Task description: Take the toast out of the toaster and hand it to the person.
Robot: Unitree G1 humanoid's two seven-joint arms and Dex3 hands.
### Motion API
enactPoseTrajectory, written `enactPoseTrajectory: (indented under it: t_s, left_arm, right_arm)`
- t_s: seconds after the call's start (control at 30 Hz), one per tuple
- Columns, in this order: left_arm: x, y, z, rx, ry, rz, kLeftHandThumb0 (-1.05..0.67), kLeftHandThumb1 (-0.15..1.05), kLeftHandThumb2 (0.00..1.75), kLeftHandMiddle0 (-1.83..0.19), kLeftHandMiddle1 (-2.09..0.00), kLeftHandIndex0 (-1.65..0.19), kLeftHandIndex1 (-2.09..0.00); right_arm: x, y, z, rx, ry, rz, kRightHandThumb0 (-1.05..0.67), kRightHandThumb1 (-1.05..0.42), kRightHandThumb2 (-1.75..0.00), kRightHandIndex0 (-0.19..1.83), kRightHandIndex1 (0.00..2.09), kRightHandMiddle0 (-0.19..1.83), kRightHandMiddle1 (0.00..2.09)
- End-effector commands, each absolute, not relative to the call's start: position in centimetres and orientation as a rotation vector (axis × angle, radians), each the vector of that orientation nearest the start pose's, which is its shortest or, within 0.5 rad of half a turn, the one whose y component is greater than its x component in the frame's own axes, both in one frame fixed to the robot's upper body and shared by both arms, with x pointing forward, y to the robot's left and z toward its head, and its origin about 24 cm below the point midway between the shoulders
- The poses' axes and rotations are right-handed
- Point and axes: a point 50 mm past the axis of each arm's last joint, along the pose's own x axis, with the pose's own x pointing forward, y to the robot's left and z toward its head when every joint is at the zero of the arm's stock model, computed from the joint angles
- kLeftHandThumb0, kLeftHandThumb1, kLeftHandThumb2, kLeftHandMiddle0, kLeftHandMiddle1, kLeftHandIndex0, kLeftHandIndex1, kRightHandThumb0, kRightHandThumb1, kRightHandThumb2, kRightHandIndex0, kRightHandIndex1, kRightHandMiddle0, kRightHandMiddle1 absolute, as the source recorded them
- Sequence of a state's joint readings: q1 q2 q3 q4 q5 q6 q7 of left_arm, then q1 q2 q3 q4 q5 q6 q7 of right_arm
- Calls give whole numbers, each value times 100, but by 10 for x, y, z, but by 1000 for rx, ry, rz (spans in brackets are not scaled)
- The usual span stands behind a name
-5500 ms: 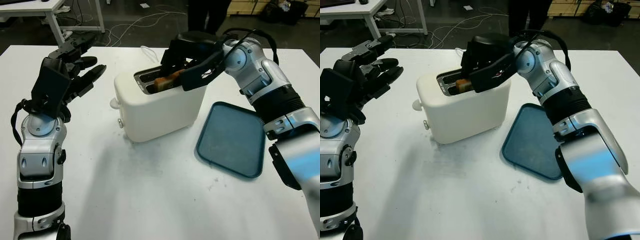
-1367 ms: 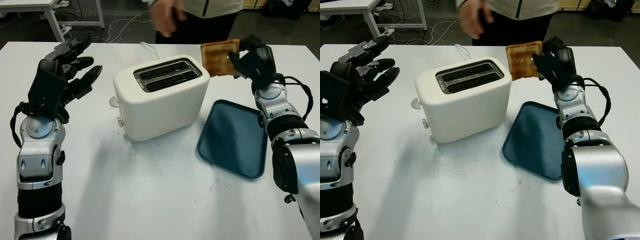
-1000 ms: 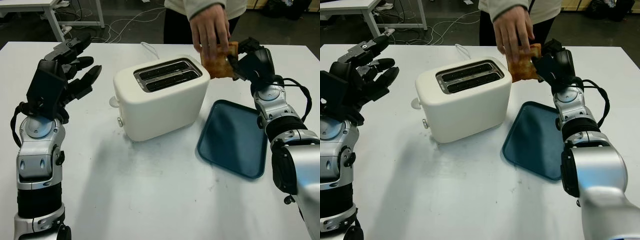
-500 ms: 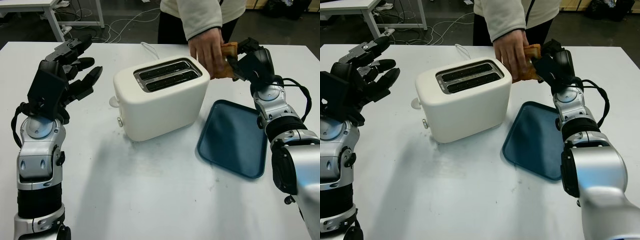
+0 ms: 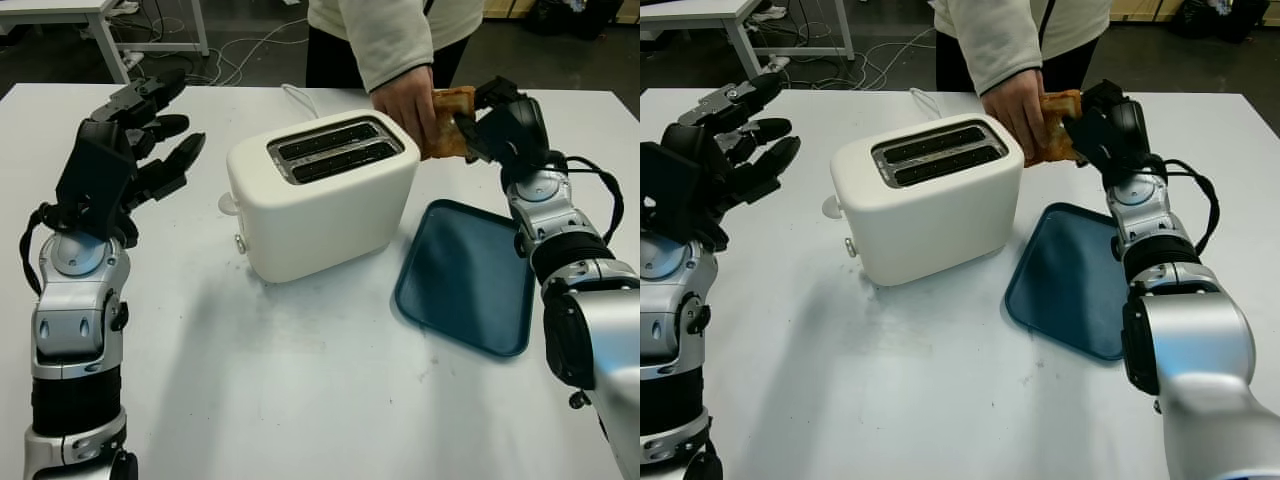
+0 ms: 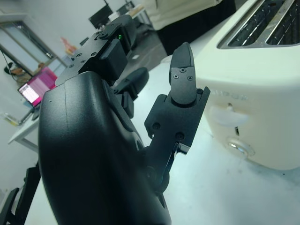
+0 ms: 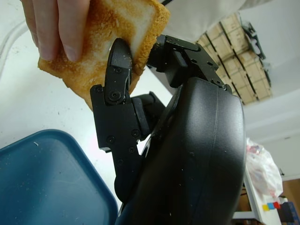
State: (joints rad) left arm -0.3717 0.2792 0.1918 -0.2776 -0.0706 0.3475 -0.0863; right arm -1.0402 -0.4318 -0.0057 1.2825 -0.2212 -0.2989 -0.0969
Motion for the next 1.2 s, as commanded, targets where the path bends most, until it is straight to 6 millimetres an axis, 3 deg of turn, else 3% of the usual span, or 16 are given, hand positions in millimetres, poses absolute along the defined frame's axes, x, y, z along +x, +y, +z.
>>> enactPoseTrajectory:
  t_s: [0.0,0.3,0.33,0.37,0.47,0.5,0.53,0.6,0.7,0.9,1.03,1.17]
  left_arm:
    - [296,204,192,209,-331,27,-25,71,53,-22,-89,-57,-6]
    - [296,204,191,195,-328,28,-25,72,52,-22,-87,-57,-6]
    - [296,204,191,192,-326,29,-25,72,52,-21,-87,-56,-6]
    - [296,204,190,192,-325,29,-25,72,51,-21,-87,-56,-6]
    - [295,204,190,182,-324,32,-24,72,52,-21,-87,-56,-6]
    - [295,204,190,178,-323,32,-23,72,52,-20,-87,-56,-6]
    - [294,205,190,177,-322,32,-23,72,52,-20,-87,-55,-6]
    - [294,205,190,177,-322,34,-23,72,53,-20,-88,-55,-6]
    - [294,205,190,175,-320,41,-24,71,53,-20,-88,-55,-6]
    - [293,206,188,174,-320,44,-24,71,54,-20,-88,-55,-6]
    - [290,211,185,166,-309,51,-24,72,53,-19,-88,-54,-6]
    - [279,217,177,119,-274,88,-25,76,46,-15,-86,-51,-5]
  right_arm:
    - [404,-237,154,-556,-97,-158,-28,-92,-39,90,175,67,175]
    - [405,-236,149,-473,-42,-84,-38,-92,-40,86,173,65,172]
    - [404,-237,148,-458,-44,-96,-35,-92,-42,81,172,62,159]
    - [404,-237,147,-432,-46,-110,-30,-92,-46,68,155,53,128]
    - [403,-239,143,-273,-47,-136,-41,-92,-50,58,77,53,40]
    - [402,-239,141,-210,-52,-125,-46,-92,-53,55,46,50,19]
    - [401,-239,139,-163,-55,-114,-49,-92,-55,49,30,44,10]
    - [399,-240,134,-106,-56,-98,-56,-92,-58,35,10,31,2]
    - [397,-240,129,-84,-46,-88,-68,-92,-57,23,2,22,0]
    - [388,-244,122,-125,-76,-85,-75,-92,-61,12,0,14,0]
    - [376,-247,115,-49,-133,-49,-73,-92,-61,9,2,12,2]
    - [349,-233,105,24,-213,-23,-72,-92,-51,18,6,20,4]
